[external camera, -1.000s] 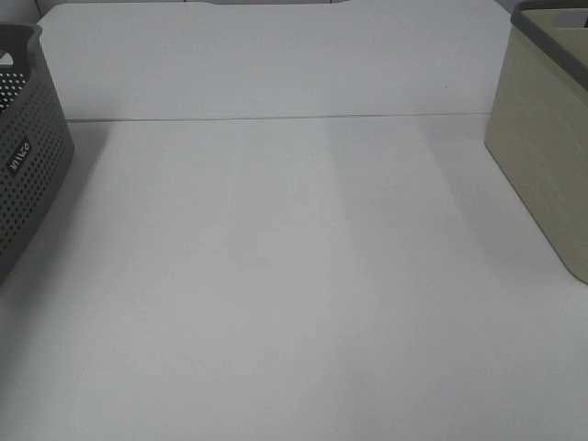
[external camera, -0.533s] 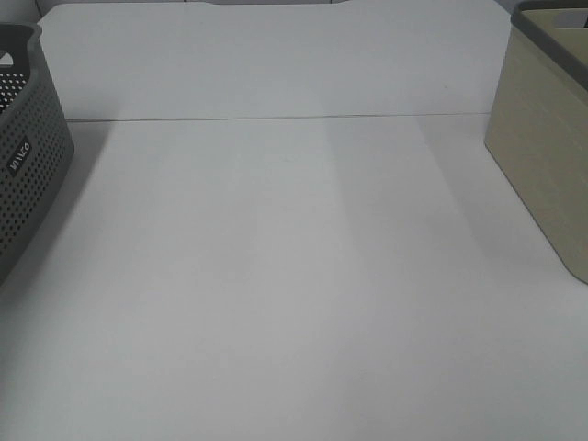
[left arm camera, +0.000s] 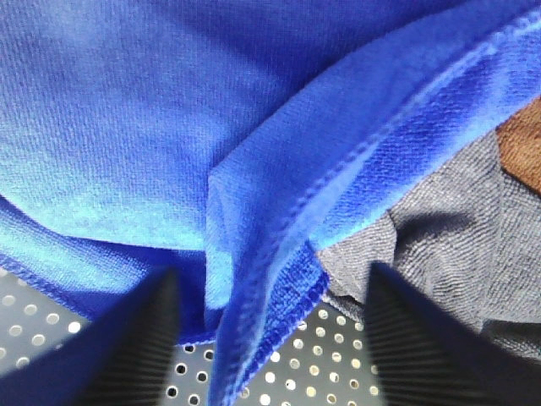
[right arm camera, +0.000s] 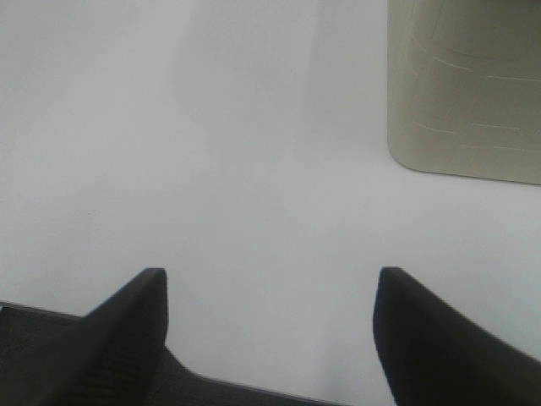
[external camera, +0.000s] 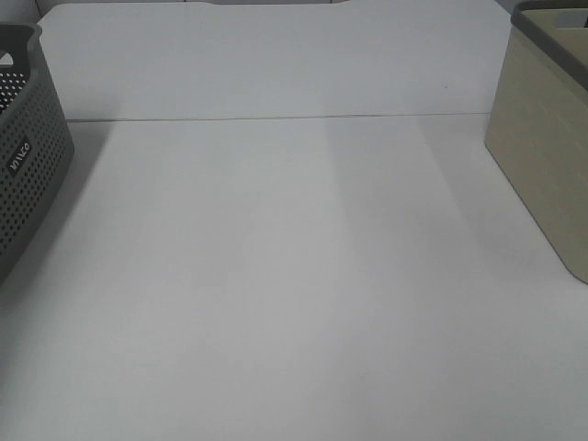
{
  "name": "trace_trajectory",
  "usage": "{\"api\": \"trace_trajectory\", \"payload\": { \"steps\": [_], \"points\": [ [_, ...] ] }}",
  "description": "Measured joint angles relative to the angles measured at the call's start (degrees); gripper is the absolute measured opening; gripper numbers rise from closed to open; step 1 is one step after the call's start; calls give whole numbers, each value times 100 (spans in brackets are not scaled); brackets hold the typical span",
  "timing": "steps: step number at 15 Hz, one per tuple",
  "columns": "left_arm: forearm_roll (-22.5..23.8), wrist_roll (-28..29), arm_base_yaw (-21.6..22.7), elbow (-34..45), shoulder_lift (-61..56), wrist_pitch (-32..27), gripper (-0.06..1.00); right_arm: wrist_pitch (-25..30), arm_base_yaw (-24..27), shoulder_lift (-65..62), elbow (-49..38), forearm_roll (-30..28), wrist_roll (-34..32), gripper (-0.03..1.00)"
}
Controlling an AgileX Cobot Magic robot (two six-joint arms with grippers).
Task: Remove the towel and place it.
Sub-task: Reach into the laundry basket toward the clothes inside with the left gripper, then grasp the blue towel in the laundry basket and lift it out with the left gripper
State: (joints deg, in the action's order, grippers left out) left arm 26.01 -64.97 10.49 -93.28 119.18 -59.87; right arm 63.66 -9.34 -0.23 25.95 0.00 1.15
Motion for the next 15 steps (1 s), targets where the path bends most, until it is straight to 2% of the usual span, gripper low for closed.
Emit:
{"api": "trace_trajectory", "payload": {
  "steps": [2, 3, 5, 6, 9, 12, 15],
  "points": [
    [6, 0, 0, 0, 0, 6, 34, 0, 0, 0, 0, 0, 0, 69],
    [23, 23, 0, 0, 0, 6, 28, 0, 0, 0, 0, 0, 0, 69],
    [126, 378, 0, 0, 0, 17, 7, 0, 0, 0, 0, 0, 0, 69],
    [206, 573, 0, 0, 0, 23, 1, 0, 0, 0, 0, 0, 0, 69],
    [229, 1003, 0, 0, 0, 57, 0, 0, 0, 0, 0, 0, 0, 69],
    [-264, 1301, 0, 0, 0, 143, 0, 0, 0, 0, 0, 0, 0, 69],
    [-481, 1667, 0, 0, 0, 149, 0, 0, 0, 0, 0, 0, 0, 69]
  ]
}}
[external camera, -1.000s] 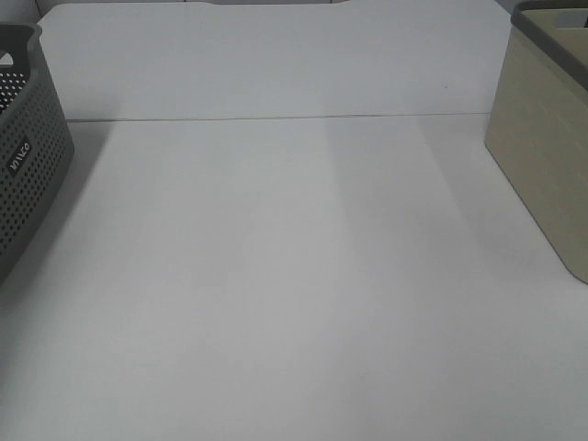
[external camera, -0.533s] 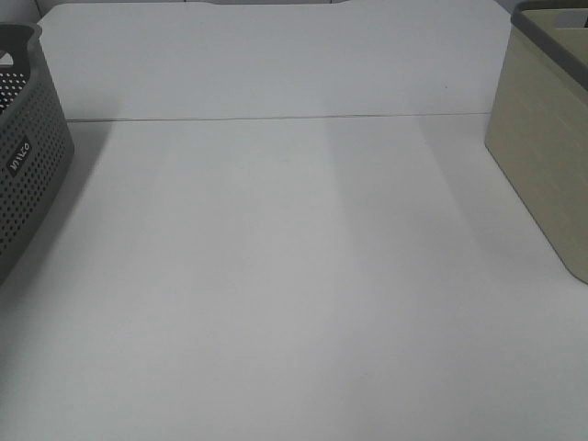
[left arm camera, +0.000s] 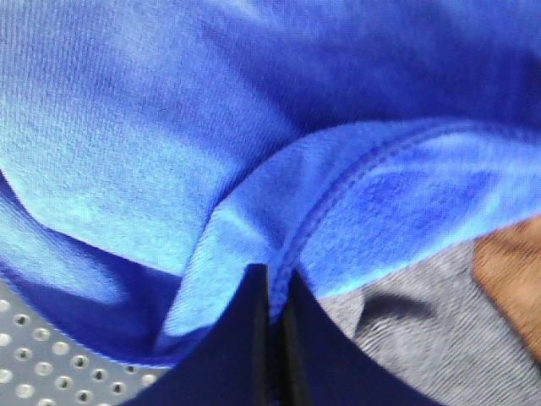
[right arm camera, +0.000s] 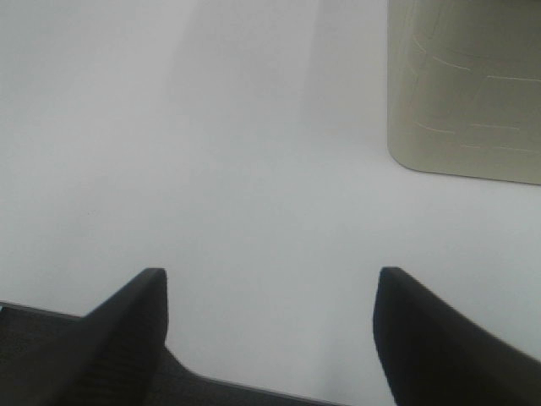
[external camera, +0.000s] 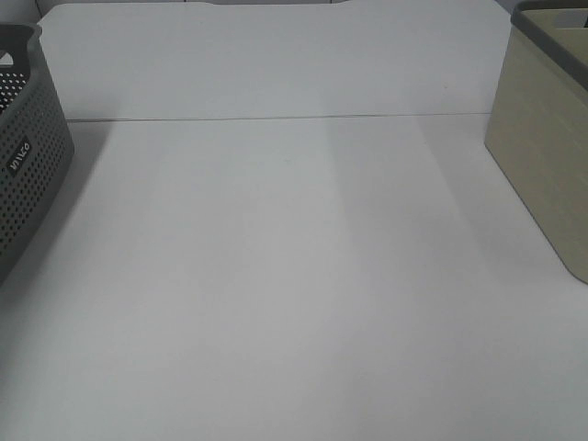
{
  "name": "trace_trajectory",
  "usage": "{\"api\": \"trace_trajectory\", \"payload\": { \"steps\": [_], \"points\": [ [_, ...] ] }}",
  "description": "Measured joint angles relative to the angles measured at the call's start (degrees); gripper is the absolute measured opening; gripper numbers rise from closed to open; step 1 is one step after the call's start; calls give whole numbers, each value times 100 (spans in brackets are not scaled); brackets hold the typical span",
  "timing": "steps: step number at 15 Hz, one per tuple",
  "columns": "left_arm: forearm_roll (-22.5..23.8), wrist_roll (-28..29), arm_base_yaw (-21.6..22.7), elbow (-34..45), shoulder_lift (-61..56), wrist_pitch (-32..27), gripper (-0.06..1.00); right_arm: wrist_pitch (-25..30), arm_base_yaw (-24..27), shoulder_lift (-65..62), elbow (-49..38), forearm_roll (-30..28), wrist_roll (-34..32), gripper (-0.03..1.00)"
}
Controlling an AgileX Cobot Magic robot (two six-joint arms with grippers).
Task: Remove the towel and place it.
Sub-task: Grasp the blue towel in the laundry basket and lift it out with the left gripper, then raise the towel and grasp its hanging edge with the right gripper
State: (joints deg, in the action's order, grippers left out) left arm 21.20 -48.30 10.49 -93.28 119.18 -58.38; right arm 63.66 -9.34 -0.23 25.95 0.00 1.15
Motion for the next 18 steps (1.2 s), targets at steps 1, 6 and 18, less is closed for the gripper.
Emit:
{"api": "trace_trajectory", "payload": {
  "steps": [1, 6, 18],
  "points": [
    [0, 103, 0, 0, 0, 0, 0, 0, 0, 0, 0, 0, 0, 69],
    [29, 1089, -149, 0, -447, -682, 0, 0, 0, 0, 0, 0, 0, 69],
    [-745, 1570, -991, -384, -3071, -842, 0, 0, 0, 0, 0, 0, 0, 69]
  ]
}}
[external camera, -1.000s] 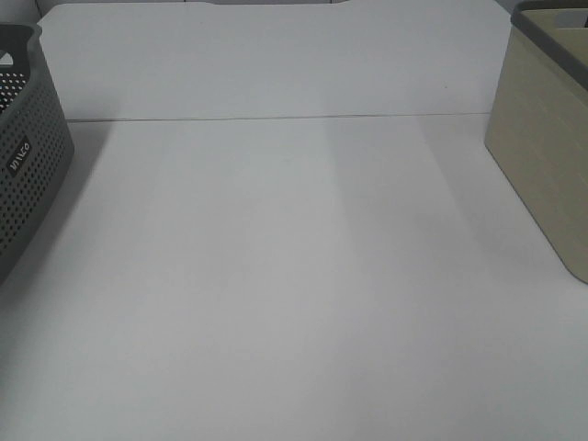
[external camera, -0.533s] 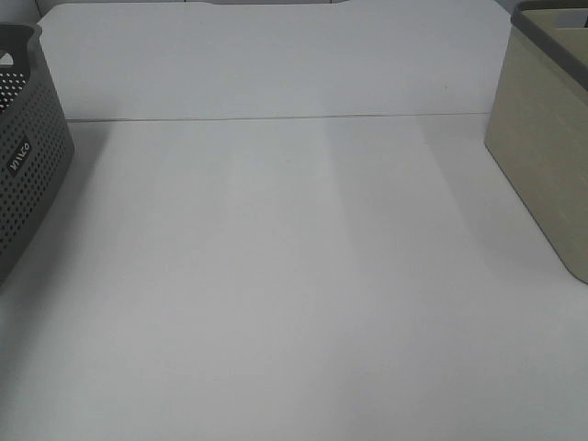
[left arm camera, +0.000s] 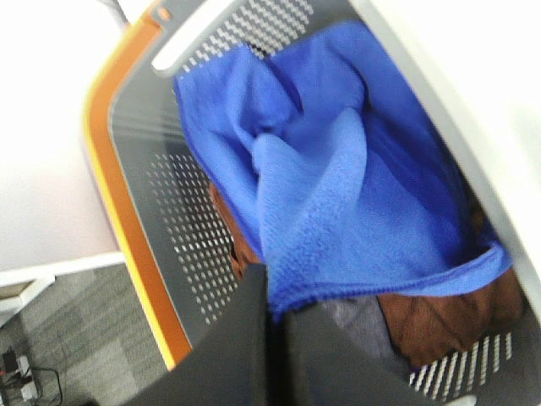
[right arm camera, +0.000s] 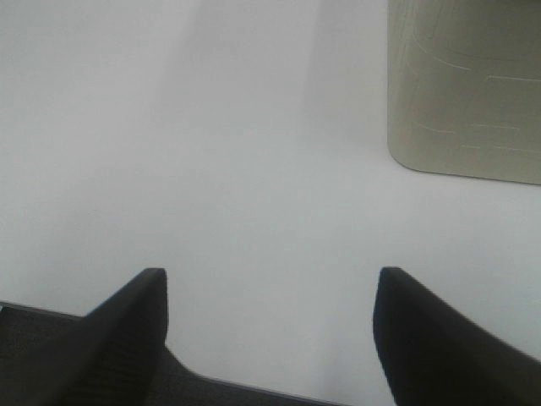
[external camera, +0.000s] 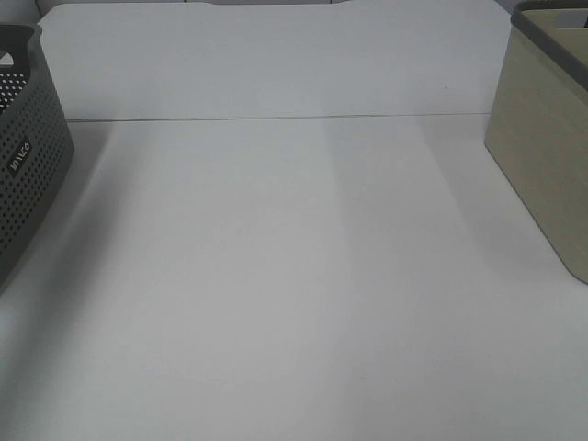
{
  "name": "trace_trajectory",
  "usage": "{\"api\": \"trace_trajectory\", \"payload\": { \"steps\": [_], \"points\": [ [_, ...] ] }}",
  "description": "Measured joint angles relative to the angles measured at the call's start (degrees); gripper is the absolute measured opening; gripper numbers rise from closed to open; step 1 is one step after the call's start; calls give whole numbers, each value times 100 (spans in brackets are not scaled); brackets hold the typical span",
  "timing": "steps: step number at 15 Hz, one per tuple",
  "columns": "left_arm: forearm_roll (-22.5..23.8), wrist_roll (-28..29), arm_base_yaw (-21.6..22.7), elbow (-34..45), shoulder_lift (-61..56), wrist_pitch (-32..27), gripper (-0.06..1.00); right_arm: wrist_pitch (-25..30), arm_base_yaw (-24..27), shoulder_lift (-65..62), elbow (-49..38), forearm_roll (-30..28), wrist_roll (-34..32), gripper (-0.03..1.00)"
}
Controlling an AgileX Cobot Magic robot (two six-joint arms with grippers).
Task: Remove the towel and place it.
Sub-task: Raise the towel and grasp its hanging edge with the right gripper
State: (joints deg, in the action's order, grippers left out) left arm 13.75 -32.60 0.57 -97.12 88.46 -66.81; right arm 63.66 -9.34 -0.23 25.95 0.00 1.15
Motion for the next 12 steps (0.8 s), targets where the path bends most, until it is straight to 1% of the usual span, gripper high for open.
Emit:
{"api": "trace_trajectory", "payload": {
  "steps": [2, 4, 5, 6, 7, 9, 11, 12],
  "points": [
    [0, 74, -206, -418, -6, -201, 0, 0, 0, 0, 0, 0, 0, 69],
    [0, 92, -561, -980, -6, -258, 0, 0, 0, 0, 0, 0, 0, 69],
    [0, 92, -963, -1398, -17, -269, 0, 0, 0, 0, 0, 0, 0, 69],
    [0, 92, -1152, -1553, -23, -281, 0, 0, 0, 0, 0, 0, 0, 69],
    [0, 92, -1226, -1604, -23, -281, 0, 0, 0, 0, 0, 0, 0, 69],
    [6, 92, -1610, -1799, -23, -304, 0, -40, 0, 0, 17, 0, 17, 69],
    [17, 69, -1988, -1919, -23, -304, 0, -407, 0, 0, 103, 0, 23, 69],
    [86, 34, -2212, -1931, -23, -309, 0, -756, 0, 0, 115, 69, 34, 69]
  ]
}}
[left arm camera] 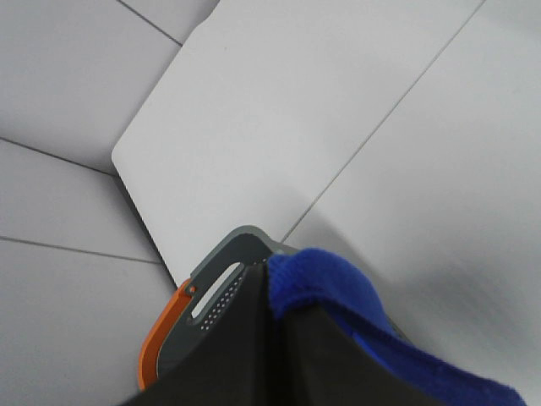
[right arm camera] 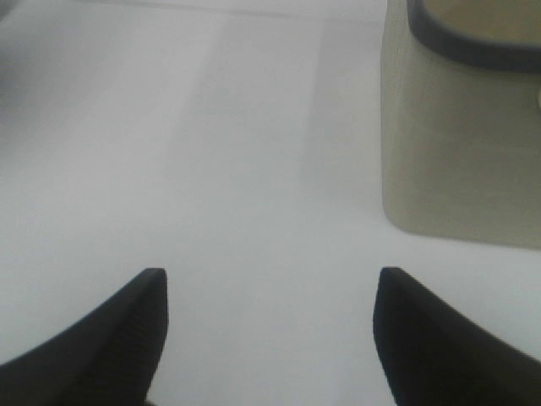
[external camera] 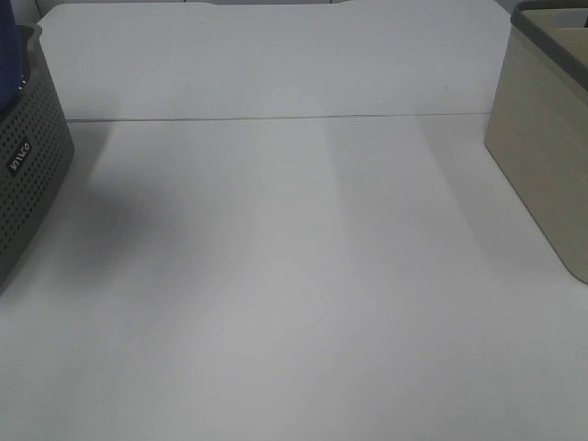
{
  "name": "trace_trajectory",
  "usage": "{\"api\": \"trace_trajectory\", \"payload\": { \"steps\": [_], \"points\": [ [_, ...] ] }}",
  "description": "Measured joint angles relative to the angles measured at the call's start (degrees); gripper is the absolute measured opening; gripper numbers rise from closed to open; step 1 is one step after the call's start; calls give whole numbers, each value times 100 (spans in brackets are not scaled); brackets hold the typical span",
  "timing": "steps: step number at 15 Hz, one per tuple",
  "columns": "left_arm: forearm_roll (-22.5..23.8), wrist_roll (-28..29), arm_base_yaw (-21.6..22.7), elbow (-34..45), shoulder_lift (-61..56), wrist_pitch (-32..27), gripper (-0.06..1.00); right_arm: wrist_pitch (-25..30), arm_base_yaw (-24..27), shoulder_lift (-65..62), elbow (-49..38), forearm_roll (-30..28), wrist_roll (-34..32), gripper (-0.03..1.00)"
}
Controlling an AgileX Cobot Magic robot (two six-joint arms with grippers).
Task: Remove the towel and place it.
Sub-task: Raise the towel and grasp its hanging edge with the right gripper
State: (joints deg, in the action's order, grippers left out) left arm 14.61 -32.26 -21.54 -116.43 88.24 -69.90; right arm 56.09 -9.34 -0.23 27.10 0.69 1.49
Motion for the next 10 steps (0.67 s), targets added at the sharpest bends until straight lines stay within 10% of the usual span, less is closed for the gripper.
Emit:
{"api": "trace_trajectory", "payload": {
  "steps": [10],
  "points": [
    [252, -80, -1610, -6, 0, 63, 0, -3426, 0, 3518, 11, 3959, 3375, 69]
  ]
}}
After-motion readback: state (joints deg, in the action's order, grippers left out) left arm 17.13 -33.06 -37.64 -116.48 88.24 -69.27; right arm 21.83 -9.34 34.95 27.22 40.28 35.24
